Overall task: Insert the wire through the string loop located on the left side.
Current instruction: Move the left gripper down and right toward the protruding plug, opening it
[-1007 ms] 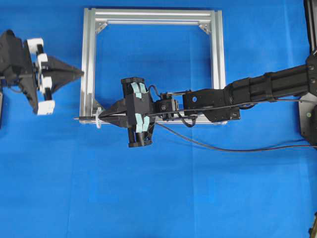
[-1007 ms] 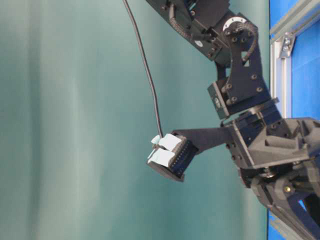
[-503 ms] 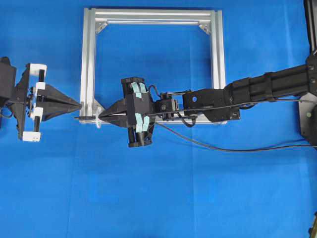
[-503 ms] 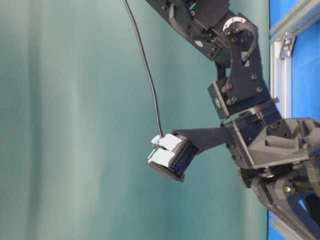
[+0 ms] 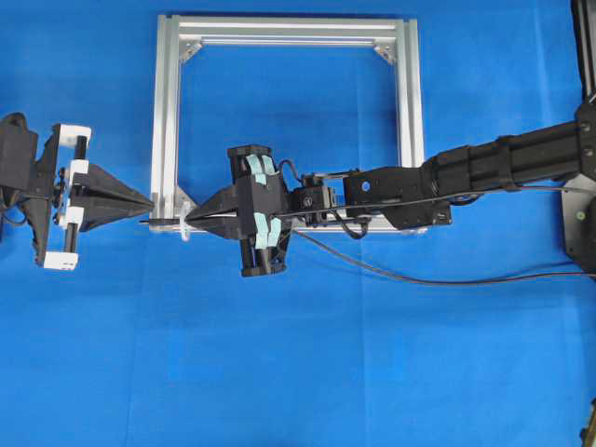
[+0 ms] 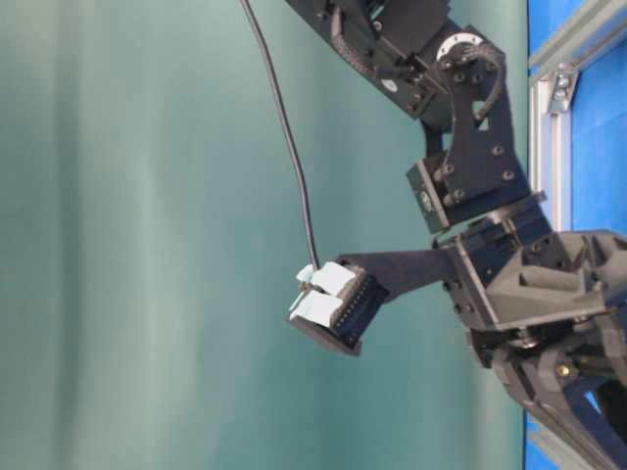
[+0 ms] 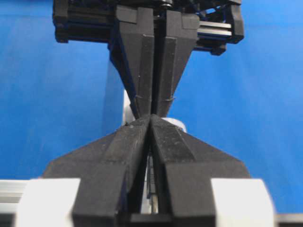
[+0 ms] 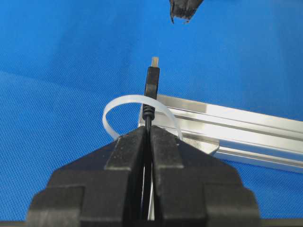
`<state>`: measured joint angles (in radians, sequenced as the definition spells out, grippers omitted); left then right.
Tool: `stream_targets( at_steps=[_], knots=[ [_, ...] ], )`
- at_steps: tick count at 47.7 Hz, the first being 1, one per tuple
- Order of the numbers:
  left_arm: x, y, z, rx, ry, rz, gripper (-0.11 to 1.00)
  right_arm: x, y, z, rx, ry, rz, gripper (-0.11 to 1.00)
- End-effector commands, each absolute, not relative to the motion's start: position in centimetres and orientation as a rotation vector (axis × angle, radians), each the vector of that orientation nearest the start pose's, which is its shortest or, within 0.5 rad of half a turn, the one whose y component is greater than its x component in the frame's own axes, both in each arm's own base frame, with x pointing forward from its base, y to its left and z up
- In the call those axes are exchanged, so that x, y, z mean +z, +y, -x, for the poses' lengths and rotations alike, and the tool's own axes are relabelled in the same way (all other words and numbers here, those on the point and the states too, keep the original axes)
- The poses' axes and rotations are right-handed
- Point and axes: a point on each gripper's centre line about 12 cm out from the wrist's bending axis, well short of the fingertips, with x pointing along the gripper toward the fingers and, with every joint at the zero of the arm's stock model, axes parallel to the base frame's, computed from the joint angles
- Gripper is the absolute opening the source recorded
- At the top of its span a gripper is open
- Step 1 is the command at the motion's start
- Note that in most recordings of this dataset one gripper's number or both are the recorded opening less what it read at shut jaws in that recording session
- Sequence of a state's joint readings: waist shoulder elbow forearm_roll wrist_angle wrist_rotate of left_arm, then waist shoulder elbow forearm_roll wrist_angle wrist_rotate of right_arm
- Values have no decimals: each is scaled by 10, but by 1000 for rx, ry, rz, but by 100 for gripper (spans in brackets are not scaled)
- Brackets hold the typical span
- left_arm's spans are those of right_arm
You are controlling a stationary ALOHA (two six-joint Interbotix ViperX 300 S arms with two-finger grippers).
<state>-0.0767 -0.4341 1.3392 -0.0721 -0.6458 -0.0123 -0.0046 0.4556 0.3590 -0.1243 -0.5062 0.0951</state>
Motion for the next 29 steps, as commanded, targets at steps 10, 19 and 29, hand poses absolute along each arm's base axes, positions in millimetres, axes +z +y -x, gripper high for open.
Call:
stream_targets(
  at_steps=[10, 19, 29],
  knots=[
    [164, -17, -231, -46, 245, 49, 65, 134, 5, -509, 57, 264, 1, 0],
    [160, -17, -232, -45, 283, 49, 90, 134, 5, -509, 55, 264, 1, 0],
    [134, -18, -239, -39, 416, 52, 89, 135, 5, -509, 57, 259, 1, 0]
  ],
)
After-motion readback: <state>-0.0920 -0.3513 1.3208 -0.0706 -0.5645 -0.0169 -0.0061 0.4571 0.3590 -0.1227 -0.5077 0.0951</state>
